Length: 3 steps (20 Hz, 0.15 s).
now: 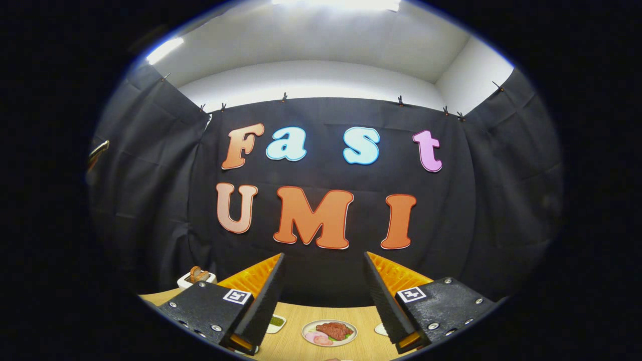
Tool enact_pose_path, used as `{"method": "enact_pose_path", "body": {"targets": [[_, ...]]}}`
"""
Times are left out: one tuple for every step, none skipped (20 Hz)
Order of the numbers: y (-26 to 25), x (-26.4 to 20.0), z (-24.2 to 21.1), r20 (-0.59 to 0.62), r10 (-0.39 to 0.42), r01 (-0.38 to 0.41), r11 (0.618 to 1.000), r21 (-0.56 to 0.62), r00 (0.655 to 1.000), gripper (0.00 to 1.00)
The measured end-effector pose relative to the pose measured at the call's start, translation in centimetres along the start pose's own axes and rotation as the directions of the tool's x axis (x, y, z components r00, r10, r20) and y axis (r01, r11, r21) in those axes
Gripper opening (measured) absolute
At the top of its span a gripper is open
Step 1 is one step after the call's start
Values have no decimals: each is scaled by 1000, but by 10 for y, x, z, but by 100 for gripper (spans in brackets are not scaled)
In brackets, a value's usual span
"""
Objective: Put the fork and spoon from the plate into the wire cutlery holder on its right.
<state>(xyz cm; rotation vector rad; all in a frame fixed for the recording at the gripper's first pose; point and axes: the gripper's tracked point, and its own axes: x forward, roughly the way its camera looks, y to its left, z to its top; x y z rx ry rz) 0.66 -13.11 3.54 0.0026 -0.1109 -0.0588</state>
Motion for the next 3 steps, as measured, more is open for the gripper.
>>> {"method": "enact_pose_path", "body": {"targets": [[2,1,1,2,2,-2,1000,2,1000,92],[4,0,1,6,8,-8,1000,5,1000,92],[6,0,2,11,11,-11,1000,7,1000,92]]}}
